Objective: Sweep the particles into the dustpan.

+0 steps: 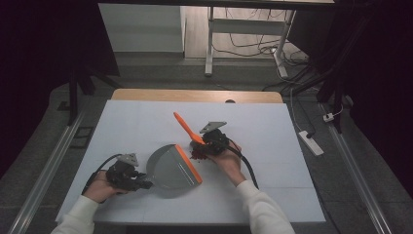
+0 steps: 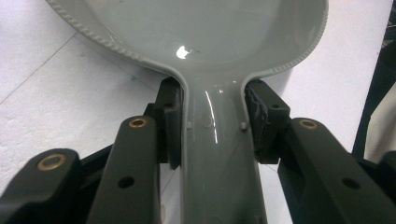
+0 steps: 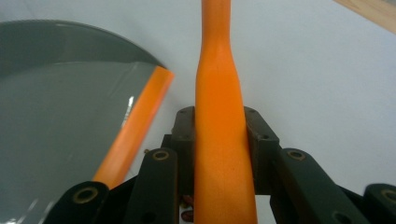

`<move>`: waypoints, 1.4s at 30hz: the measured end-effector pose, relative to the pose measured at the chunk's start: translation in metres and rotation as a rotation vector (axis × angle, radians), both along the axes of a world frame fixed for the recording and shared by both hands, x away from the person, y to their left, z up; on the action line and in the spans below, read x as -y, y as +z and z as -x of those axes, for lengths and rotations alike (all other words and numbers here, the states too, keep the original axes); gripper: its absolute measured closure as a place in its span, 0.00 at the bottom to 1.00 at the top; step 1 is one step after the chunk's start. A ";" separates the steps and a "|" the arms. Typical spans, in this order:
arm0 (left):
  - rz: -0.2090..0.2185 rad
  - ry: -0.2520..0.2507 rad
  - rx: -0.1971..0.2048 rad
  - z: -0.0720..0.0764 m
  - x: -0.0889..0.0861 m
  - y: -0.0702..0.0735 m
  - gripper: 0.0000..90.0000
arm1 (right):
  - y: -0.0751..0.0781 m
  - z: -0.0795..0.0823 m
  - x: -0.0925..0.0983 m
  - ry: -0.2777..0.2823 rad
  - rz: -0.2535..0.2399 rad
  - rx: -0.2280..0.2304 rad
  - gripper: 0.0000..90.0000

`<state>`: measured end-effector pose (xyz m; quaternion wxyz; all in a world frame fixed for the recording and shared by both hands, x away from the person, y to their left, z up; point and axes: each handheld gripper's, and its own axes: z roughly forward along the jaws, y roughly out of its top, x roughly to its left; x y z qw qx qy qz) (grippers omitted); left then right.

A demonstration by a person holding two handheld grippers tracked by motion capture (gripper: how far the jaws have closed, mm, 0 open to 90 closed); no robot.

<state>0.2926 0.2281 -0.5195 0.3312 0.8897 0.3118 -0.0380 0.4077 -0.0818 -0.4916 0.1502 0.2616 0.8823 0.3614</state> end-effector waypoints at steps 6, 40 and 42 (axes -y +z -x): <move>0.000 -0.002 -0.001 0.000 0.000 0.000 0.68 | 0.000 0.004 -0.007 0.029 -0.027 -0.026 0.77; -0.009 -0.004 0.004 0.001 0.002 -0.002 0.68 | 0.016 0.008 0.002 0.019 -0.083 0.028 0.77; -0.009 -0.004 0.003 0.001 0.002 -0.002 0.68 | 0.012 0.005 0.003 0.007 -0.066 0.023 0.77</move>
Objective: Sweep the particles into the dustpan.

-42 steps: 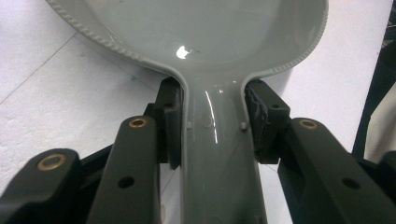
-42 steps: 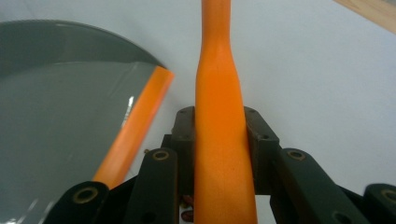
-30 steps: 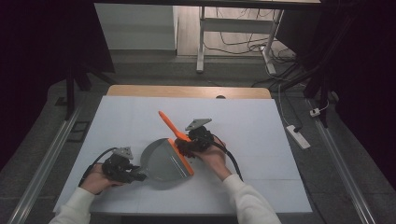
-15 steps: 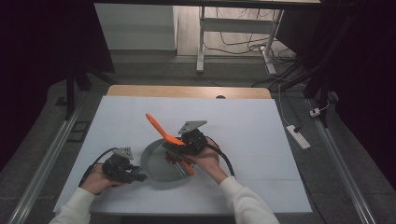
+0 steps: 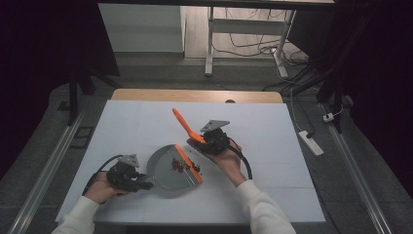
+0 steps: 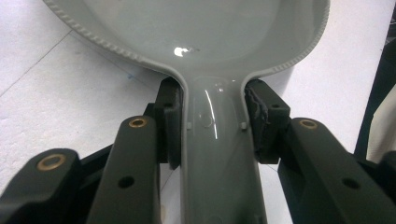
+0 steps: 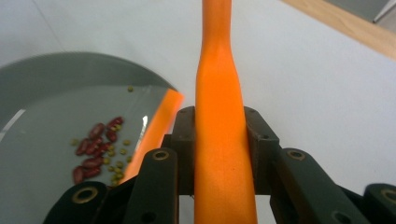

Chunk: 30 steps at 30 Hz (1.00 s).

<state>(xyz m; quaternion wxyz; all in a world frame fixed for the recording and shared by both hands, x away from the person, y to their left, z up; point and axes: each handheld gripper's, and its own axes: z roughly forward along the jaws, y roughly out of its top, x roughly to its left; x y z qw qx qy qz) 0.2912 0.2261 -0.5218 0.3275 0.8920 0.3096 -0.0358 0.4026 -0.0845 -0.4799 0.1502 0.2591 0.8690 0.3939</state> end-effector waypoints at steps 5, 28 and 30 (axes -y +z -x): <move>0.000 -0.001 0.002 0.000 0.000 0.000 0.68 | -0.010 -0.004 -0.004 -0.033 0.046 -0.014 0.77; -0.005 -0.003 0.006 0.001 0.001 0.000 0.68 | 0.003 0.028 -0.031 0.129 -0.091 -0.085 0.77; -0.005 -0.004 0.006 0.001 0.001 0.000 0.68 | 0.007 0.025 -0.024 0.099 -0.096 -0.067 0.77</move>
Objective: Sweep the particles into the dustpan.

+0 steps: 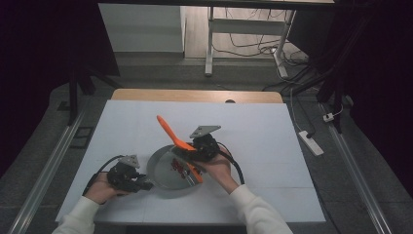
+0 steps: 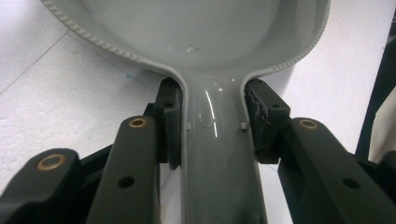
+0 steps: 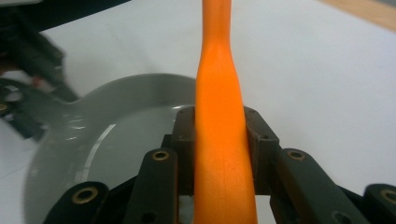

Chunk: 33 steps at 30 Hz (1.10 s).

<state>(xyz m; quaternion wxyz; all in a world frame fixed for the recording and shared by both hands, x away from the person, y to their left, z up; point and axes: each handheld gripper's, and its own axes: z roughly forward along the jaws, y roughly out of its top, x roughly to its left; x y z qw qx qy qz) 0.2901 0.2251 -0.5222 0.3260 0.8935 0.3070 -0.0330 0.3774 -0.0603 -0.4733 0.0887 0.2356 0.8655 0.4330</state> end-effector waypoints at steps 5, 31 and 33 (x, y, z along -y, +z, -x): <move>0.000 0.002 -0.001 0.000 0.000 0.000 0.68 | 0.005 -0.009 0.022 -0.080 -0.001 0.001 0.77; -0.013 -0.005 0.008 0.012 -0.002 0.004 0.68 | -0.016 0.003 0.065 -0.177 0.111 -0.024 0.77; -0.014 -0.003 0.009 0.013 -0.001 0.004 0.68 | -0.017 0.005 0.063 -0.166 0.096 -0.035 0.77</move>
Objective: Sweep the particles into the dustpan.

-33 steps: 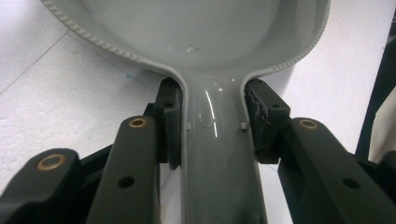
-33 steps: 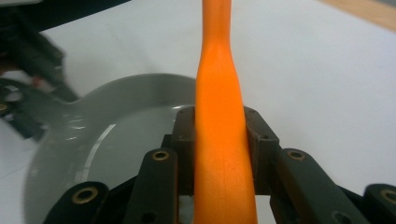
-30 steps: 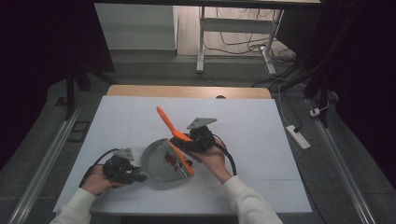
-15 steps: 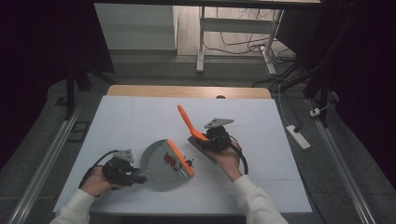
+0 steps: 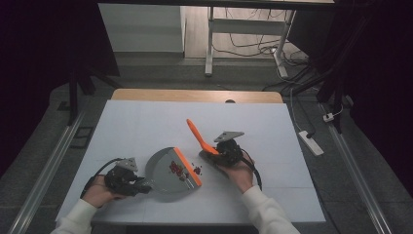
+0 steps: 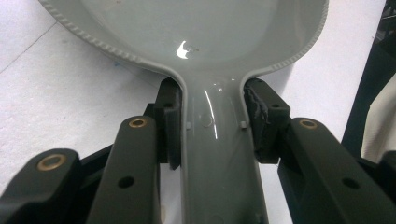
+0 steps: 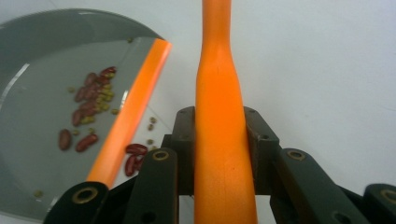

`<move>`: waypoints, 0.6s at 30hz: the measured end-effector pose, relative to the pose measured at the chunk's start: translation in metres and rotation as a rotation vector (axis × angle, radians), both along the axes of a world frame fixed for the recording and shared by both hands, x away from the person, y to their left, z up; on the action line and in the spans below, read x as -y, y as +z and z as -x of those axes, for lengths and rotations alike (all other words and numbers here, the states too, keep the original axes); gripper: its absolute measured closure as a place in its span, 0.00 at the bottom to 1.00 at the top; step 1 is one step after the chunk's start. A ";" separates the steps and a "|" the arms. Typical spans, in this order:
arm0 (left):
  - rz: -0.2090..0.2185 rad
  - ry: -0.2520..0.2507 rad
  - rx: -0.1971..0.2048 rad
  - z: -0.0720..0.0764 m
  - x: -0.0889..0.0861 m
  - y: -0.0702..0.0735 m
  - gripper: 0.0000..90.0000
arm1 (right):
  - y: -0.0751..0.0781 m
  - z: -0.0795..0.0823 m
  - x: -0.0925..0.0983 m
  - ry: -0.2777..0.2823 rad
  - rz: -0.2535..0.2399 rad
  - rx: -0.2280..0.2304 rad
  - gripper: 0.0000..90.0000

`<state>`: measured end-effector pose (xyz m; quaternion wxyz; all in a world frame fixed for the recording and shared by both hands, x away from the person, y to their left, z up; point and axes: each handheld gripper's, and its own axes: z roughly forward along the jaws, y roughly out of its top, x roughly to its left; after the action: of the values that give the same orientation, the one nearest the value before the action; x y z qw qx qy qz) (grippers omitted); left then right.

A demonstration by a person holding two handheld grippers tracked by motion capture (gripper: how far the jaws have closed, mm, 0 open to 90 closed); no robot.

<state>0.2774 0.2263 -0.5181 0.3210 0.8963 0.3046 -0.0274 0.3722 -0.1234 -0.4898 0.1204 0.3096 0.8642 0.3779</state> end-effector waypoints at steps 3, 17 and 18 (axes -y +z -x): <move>-0.001 0.001 0.001 0.001 0.000 0.000 0.68 | -0.001 0.004 -0.004 0.009 0.003 0.004 0.77; -0.008 0.003 0.002 0.002 0.001 0.000 0.68 | -0.003 0.029 -0.031 0.063 0.024 0.033 0.77; -0.009 0.004 0.002 0.002 0.001 0.000 0.68 | -0.003 0.029 -0.033 0.062 0.013 0.027 0.77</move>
<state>0.2756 0.2249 -0.5182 0.3175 0.8971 0.3064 -0.0246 0.3428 -0.0905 -0.4931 0.1223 0.2766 0.8741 0.3802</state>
